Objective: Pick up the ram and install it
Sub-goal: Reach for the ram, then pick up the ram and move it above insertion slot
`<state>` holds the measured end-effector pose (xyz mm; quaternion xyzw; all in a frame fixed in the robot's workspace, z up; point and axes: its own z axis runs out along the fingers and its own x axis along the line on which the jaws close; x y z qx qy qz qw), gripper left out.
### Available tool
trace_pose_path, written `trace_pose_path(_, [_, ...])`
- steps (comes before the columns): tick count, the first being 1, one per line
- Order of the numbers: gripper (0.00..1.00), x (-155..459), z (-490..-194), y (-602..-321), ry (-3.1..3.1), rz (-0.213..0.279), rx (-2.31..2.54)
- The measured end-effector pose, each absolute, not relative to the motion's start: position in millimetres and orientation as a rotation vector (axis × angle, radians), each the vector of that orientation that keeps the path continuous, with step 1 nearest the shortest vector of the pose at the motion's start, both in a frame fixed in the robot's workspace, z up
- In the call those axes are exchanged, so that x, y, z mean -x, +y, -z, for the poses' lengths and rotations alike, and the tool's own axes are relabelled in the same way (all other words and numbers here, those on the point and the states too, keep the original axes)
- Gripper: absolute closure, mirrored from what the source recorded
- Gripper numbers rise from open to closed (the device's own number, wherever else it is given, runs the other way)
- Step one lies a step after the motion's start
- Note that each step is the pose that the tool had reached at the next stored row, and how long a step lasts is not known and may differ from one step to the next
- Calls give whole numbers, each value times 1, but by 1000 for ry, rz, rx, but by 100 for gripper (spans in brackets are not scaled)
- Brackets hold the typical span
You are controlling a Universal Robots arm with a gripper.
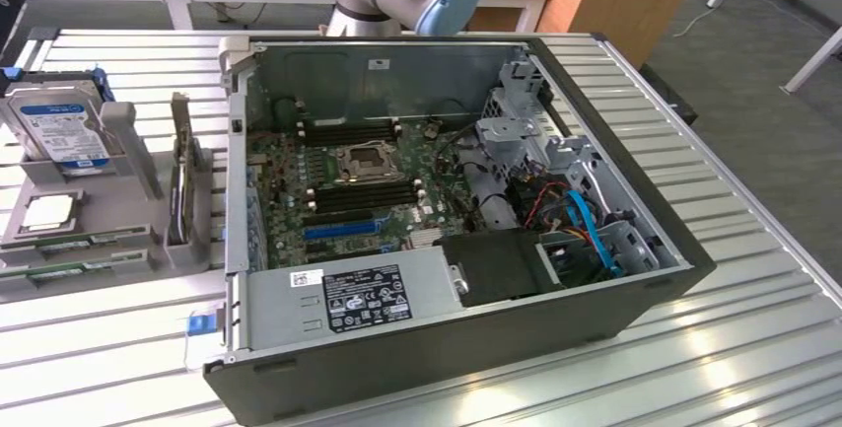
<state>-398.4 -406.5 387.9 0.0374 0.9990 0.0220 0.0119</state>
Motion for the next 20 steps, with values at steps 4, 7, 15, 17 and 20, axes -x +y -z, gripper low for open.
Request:
trace_pose_path(4, [90, 398, -388, -410, 3115, -67, -117])
trace_pose_path(7, [90, 398, -388, -411, 3115, -67, -117])
trace_pose_path(15, [90, 398, -388, -411, 3115, -67, -117])
trace_pose_path(17, [90, 398, -388, -411, 3115, -67, -117])
trace_pose_path(20, [90, 398, -388, -411, 3115, -67, -116])
